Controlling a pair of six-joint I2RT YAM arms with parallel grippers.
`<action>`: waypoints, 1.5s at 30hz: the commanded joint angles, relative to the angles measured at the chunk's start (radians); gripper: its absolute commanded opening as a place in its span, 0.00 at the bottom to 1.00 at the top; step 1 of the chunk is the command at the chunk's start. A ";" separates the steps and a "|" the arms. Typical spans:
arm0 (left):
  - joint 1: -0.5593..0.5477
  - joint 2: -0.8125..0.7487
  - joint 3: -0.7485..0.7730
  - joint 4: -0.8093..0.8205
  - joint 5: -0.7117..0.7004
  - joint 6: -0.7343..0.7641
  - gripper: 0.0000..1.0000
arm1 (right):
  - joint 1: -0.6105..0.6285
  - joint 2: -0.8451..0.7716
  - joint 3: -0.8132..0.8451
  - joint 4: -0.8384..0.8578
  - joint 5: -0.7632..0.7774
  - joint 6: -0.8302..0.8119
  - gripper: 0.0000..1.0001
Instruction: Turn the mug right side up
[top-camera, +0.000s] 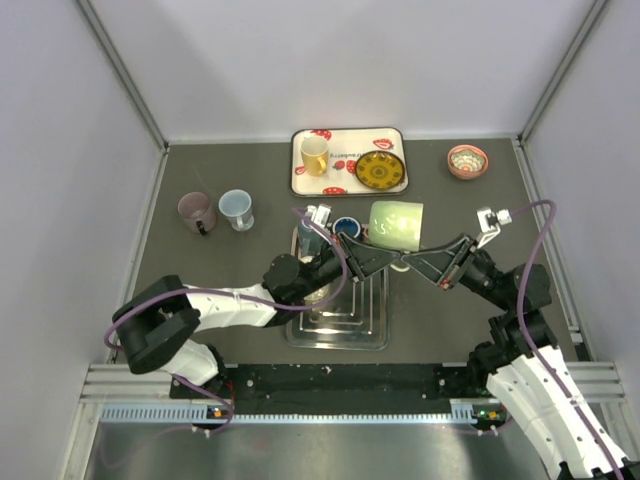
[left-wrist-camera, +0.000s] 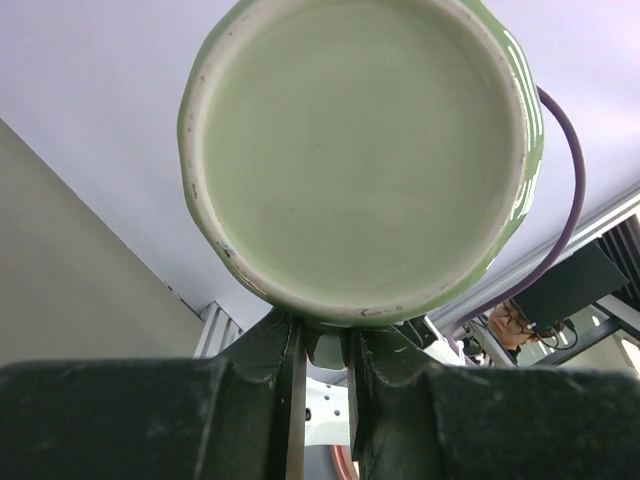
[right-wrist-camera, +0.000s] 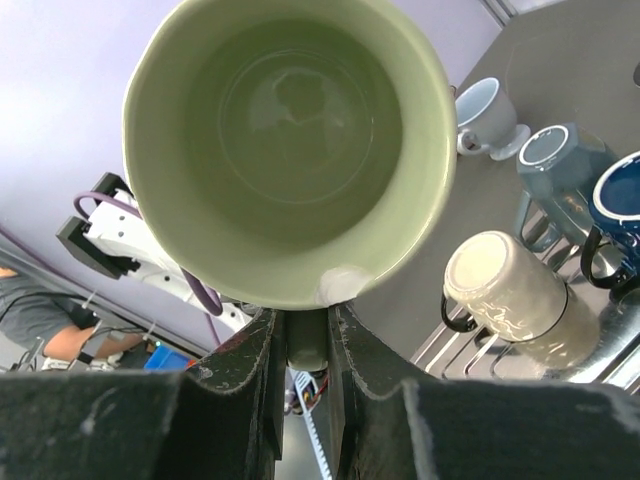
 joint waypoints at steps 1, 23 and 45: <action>0.022 -0.027 0.017 0.351 -0.007 0.028 0.00 | 0.028 -0.007 0.060 -0.109 -0.089 -0.046 0.00; -0.222 -0.346 0.337 -1.568 -0.585 0.726 0.00 | 0.036 -0.099 0.373 -1.005 0.636 -0.425 0.74; -0.279 -0.269 0.230 -1.861 -0.639 0.413 0.00 | 0.036 -0.098 0.289 -1.052 0.718 -0.383 0.74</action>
